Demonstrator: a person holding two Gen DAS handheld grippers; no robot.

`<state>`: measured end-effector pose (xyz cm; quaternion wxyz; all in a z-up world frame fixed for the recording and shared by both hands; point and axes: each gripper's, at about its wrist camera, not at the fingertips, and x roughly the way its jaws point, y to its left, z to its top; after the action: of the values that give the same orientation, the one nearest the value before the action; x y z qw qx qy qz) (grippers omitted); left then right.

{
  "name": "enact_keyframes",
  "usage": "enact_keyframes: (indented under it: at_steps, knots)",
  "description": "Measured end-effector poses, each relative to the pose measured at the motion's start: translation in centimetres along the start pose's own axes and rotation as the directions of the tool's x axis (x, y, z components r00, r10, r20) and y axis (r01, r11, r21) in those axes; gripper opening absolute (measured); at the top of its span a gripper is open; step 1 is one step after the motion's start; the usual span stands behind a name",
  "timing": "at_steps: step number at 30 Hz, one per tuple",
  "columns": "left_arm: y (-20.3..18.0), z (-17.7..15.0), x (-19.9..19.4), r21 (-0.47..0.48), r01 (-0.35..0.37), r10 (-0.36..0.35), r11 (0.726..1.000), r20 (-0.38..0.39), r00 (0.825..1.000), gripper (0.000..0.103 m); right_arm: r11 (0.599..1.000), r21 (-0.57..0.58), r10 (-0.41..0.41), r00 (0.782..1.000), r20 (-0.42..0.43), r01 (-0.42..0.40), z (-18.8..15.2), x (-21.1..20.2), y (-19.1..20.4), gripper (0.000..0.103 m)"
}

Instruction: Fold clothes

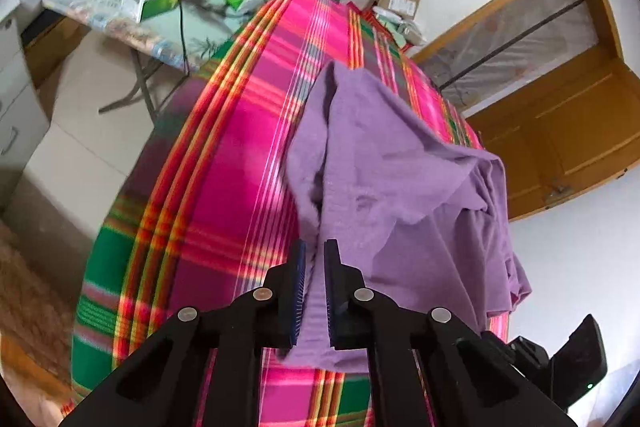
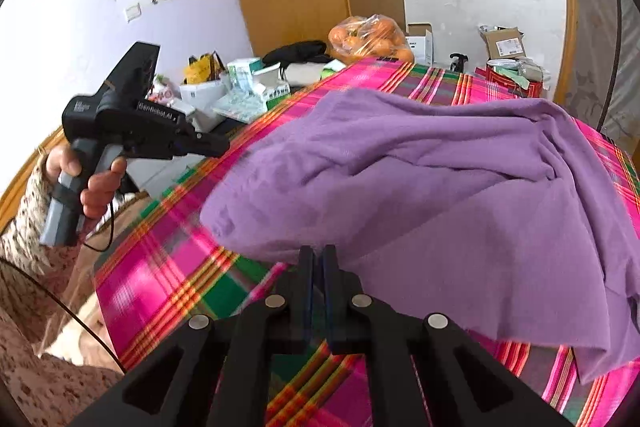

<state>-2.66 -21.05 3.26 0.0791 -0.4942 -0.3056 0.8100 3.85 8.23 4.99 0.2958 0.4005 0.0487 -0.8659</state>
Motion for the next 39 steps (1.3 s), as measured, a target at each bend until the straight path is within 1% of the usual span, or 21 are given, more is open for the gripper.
enact_keyframes:
  at_steps: [6, 8, 9, 12, 13, 14, 16, 19, 20, 23, 25, 26, 27, 28, 29, 30, 31, 32, 33, 36, 39]
  knots:
    - [0.1, -1.5, 0.5, -0.001, 0.005, -0.005, 1.0, -0.026, 1.0, 0.008, 0.999, 0.019, -0.028, 0.998, -0.048, 0.028, -1.8, 1.0, 0.5, 0.005]
    - [-0.2, -1.9, 0.4, -0.001, -0.01, 0.01, 1.0, -0.027, 1.0, 0.008, 0.999, 0.019, -0.049, 0.997, -0.067, 0.051, -2.4, 1.7, 0.6, 0.005]
    - [-0.6, -2.0, 0.3, 0.015, -0.021, 0.021, 1.0, -0.021, 1.0, 0.008, 0.997, 0.02, -0.066, 0.995, -0.081, 0.068, -2.7, 2.2, 0.6, 0.005]
    - [-2.6, -2.9, 0.0, 0.089, -0.021, 0.022, 0.996, -0.011, 1.0, 0.016, 0.995, 0.096, -0.024, 0.995, -0.092, 0.033, -3.5, 2.3, -0.4, 0.006]
    - [-3.1, -3.0, 0.0, 0.103, -0.007, 0.009, 0.995, -0.018, 1.0, 0.021, 0.993, 0.11, -0.031, 0.996, -0.084, 0.04, -3.6, 2.0, -0.7, 0.006]
    - [-3.6, -3.2, 0.0, 0.118, 0.008, -0.005, 0.993, -0.025, 1.0, 0.022, 0.99, 0.136, -0.035, 0.997, -0.069, 0.045, -3.9, 1.4, -1.2, 0.006]
    - [-4.8, -3.5, 0.5, 0.141, 0.026, -0.021, 0.99, -0.042, 0.999, 0.022, 0.983, 0.174, -0.057, 0.997, -0.043, 0.064, -4.4, 0.2, -2.1, 0.006]
    - [-6.9, -4.1, 1.6, 0.184, 0.049, -0.035, 0.982, -0.08, 0.996, 0.022, 0.963, 0.233, -0.137, 0.99, -0.016, 0.137, -5.4, -2.1, -3.9, 0.007]
    - [-7.7, -4.4, 2.0, 0.197, 0.061, -0.043, 0.978, -0.094, 0.995, 0.026, 0.951, 0.257, -0.171, 0.985, -0.015, 0.169, -6.0, -2.9, -4.7, 0.009]
    - [-10.8, -5.3, 3.6, 0.257, 0.097, -0.062, 0.962, -0.144, 0.988, 0.029, 0.909, 0.322, -0.274, 0.962, -0.019, 0.265, -7.7, -5.7, -7.3, 0.013]
    - [-12.8, -6.0, 4.7, 0.296, 0.118, -0.066, 0.948, -0.177, 0.982, 0.03, 0.874, 0.356, -0.346, 0.938, -0.025, 0.332, -8.8, -7.6, -9.0, 0.015]
    - [-13.9, -6.3, 5.2, 0.315, 0.128, -0.068, 0.941, -0.194, 0.979, 0.034, 0.85, 0.372, -0.394, 0.919, -0.022, 0.373, -9.3, -8.7, -10.1, 0.016]
    - [-15.1, -6.6, 5.8, 0.332, 0.14, -0.072, 0.933, -0.208, 0.975, 0.034, 0.834, 0.384, -0.422, 0.907, -0.022, 0.397, -9.6, -9.6, -11.1, 0.019]
    - [-16.4, -6.8, 6.5, 0.35, 0.153, -0.076, 0.924, -0.223, 0.972, 0.034, 0.817, 0.395, -0.449, 0.893, -0.022, 0.42, -9.9, -10.4, -12.1, 0.022]
    - [-17.6, -7.1, 7.1, 0.367, 0.165, -0.08, 0.915, -0.237, 0.968, 0.034, 0.799, 0.406, -0.476, 0.879, -0.023, 0.443, -10.2, -11.2, -13.1, 0.027]
    - [-18.5, -7.2, 7.6, 0.376, 0.177, -0.085, 0.91, -0.249, 0.965, 0.034, 0.789, 0.407, -0.49, 0.871, -0.034, 0.46, -10.2, -11.6, -14.1, 0.031]
    - [-19.6, -7.3, 8.2, 0.385, 0.193, -0.093, 0.902, -0.263, 0.96, 0.035, 0.779, 0.407, -0.505, 0.862, -0.044, 0.477, -10.3, -12.0, -15.1, 0.031]
    - [-20.7, -7.4, 9.0, 0.391, 0.202, -0.096, 0.898, -0.274, 0.957, 0.041, 0.769, 0.397, -0.525, 0.85, -0.057, 0.501, -10.3, -12.3, -16.2, 0.031]
    - [-21.8, -7.5, 9.7, 0.397, 0.211, -0.099, 0.893, -0.285, 0.953, 0.043, 0.766, 0.38, -0.537, 0.841, -0.064, 0.518, -10.3, -12.6, -17.2, 0.032]
    - [-25.1, -7.8, 12.0, 0.417, 0.236, -0.103, 0.878, -0.317, 0.943, 0.044, 0.762, 0.344, -0.561, 0.825, -0.073, 0.549, -9.9, -12.7, -19.2, 0.035]
    - [-27.8, -8.6, 13.4, 0.445, 0.252, -0.1, 0.86, -0.337, 0.936, 0.044, 0.772, 0.309, -0.57, 0.82, -0.052, 0.555, -9.1, -12.5, -20.5, 0.041]
